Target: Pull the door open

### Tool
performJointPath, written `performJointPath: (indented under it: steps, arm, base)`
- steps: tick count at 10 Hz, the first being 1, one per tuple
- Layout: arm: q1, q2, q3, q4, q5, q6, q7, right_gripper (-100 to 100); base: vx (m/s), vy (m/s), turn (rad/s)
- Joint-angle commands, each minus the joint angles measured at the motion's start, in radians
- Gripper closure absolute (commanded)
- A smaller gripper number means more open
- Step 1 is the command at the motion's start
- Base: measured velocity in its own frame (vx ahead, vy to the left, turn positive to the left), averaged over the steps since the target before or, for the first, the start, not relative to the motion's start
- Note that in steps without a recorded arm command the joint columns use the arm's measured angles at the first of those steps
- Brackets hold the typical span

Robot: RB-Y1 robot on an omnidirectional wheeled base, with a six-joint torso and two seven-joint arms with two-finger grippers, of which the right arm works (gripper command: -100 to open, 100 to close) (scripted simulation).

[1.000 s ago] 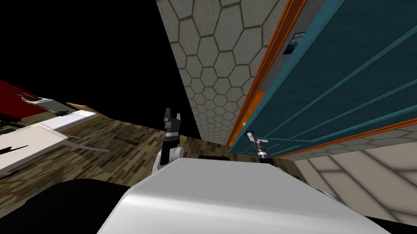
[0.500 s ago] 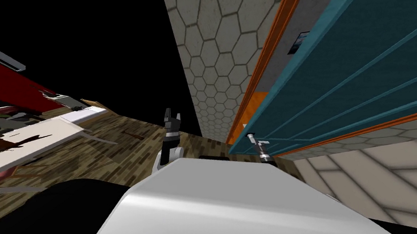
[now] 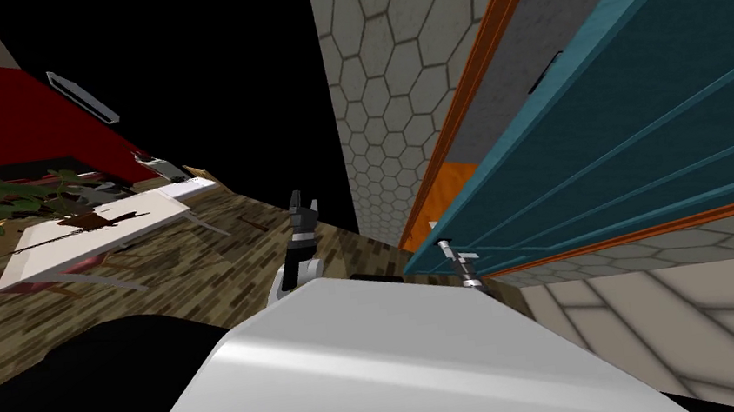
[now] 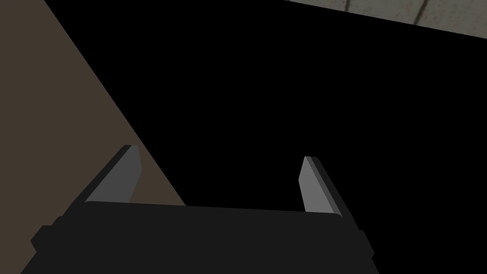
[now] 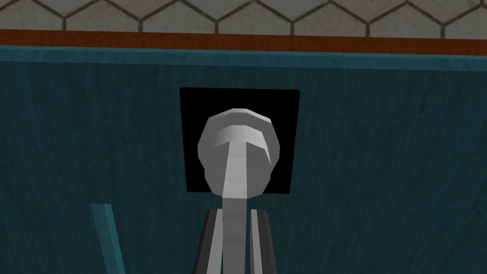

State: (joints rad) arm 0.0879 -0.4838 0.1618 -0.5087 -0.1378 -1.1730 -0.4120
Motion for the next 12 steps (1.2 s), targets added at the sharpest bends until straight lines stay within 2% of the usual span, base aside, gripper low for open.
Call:
performJointPath:
  steps: [1,2,4,5,6,7,11,12]
  arm:
    - [0.004,-0.007,0.004,0.019,0.0,-0.029,-0.008,100]
    - [0.018,-0.016,0.01,0.027,0.0,-0.056,-0.017,100]
    - [0.018,-0.016,0.01,0.027,0.0,-0.056,-0.017,100]
    - [0.033,-0.025,0.017,0.035,0.0,-0.084,-0.026,100]
    - [0.021,-0.016,0.016,0.043,0.002,-0.075,-0.021,100]
    - [0.027,-0.02,0.023,0.056,0.0,-0.099,-0.025,100]
    - [0.042,-0.03,0.038,0.085,-0.006,-0.15,-0.033,100]
    - [0.048,-0.034,0.044,0.096,-0.008,-0.17,-0.036,100]
  base:
    - [-0.139,-0.048,0.081]
    - [-0.163,-0.071,0.203]
    - [-0.085,-0.04,0.042]
    - [-0.104,-0.04,0.145]
    - [-0.06,-0.027,0.049]
    - [-0.154,-0.071,0.192]
    - [-0.213,-0.083,0.181]
    - [-0.258,-0.088,0.219]
